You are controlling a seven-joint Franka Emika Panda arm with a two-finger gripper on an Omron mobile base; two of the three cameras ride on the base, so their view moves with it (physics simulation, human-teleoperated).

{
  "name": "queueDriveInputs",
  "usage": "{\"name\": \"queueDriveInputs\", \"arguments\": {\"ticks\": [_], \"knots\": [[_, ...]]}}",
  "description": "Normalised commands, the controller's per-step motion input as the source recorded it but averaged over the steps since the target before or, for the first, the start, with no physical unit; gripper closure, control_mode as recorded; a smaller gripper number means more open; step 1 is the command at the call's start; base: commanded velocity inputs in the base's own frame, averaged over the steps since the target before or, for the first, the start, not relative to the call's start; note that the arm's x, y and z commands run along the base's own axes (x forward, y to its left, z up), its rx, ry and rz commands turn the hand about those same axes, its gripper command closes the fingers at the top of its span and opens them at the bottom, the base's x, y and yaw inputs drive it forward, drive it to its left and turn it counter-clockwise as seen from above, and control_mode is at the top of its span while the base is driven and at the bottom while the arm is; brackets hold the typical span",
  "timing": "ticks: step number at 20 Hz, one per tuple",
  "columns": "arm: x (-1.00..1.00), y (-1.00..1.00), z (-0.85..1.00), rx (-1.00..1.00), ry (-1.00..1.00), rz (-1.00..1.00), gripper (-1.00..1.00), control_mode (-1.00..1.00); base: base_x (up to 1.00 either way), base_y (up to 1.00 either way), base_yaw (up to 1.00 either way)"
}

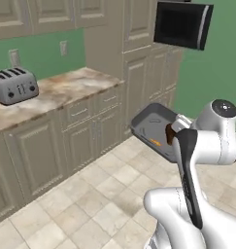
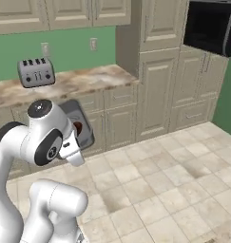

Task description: Place the tupperware containing the shrimp and sweet potato meal in the microwave. Close the microwave door and press the start button to reheat the meal.

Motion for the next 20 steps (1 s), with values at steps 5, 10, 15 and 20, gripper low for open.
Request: {"name": "queueDriveInputs", "arguments": {"ticks": [5,10,15,20], "knots": [[0.00,0.00,0.00,0.00,0.00,0.00,1.00,1.00,0.73,0.00,-0.59],[0.00,0.00,0.00,0.00,0.00,0.00,1.00,1.00,0.84,0.00,-0.56],[0.00,0.00,0.00,0.00,0.00,0.00,1.00,1.00,0.98,0.00,-0.50],[0.00,0.00,0.00,0.00,0.00,0.00,1.00,1.00,1.00,0.00,-0.44]]}}
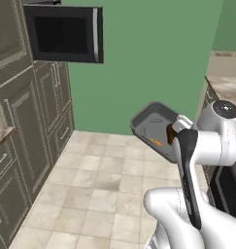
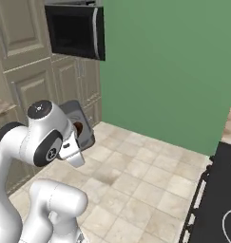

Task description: Place the tupperware containing the shrimp and sweet potato meal in the microwave. Close the microwave door and press the start button to reheat the meal.

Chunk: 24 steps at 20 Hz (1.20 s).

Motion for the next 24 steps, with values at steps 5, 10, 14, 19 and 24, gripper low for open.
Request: {"name": "queueDriveInputs", "arguments": {"ticks": [5,10,14,19,24], "knots": [[0.00,0.00,0.00,0.00,0.00,0.00,1.00,1.00,1.00,0.01,-0.31],[0.00,0.00,0.00,0.00,0.00,0.00,1.00,1.00,0.94,0.03,-0.10],[0.00,0.00,0.00,0.00,0.00,0.00,1.00,1.00,0.80,-0.04,0.07],[0.00,0.00,0.00,0.00,0.00,0.00,1.00,1.00,0.75,-0.07,0.22],[0.00,0.00,0.00,0.00,0.00,0.00,1.00,1.00,0.75,0.00,0.27]]}}
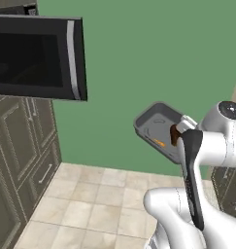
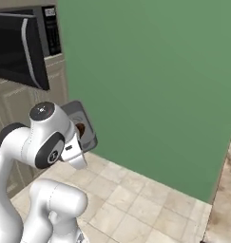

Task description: Place the tupperware containing the shrimp and sweet potato meal in the microwave. Close the microwave door and press the start button to reheat the meal.

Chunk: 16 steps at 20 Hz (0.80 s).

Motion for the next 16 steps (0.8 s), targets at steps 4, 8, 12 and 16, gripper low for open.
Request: {"name": "queueDriveInputs", "arguments": {"ticks": [4,8,12,16], "knots": [[0.00,0.00,0.00,0.00,0.00,0.00,1.00,1.00,0.79,0.00,0.31],[0.00,0.00,0.00,0.00,0.00,0.00,1.00,1.00,0.79,0.00,0.36],[0.00,0.00,0.00,0.00,0.00,0.00,1.00,1.00,0.66,0.00,0.40],[0.00,0.00,0.00,0.00,0.00,0.00,1.00,1.00,0.54,0.00,0.42]]}}
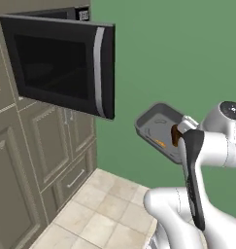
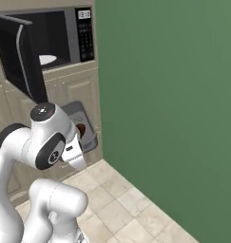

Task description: Place the tupperware containing the shrimp and sweet potato meal in the microwave. Close the microwave door and press the start button to reheat the meal.

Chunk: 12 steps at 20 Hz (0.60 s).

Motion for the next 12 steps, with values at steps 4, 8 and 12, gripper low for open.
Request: {"name": "queueDriveInputs", "arguments": {"ticks": [4,8,12], "knots": [[0.00,0.00,0.00,0.00,0.00,0.00,1.00,1.00,0.41,-0.03,0.40],[0.00,0.00,0.00,0.00,0.00,0.00,1.00,1.00,0.28,-0.24,0.40],[0.00,0.00,0.00,0.00,0.00,0.00,1.00,1.00,0.18,-0.38,0.36]]}}
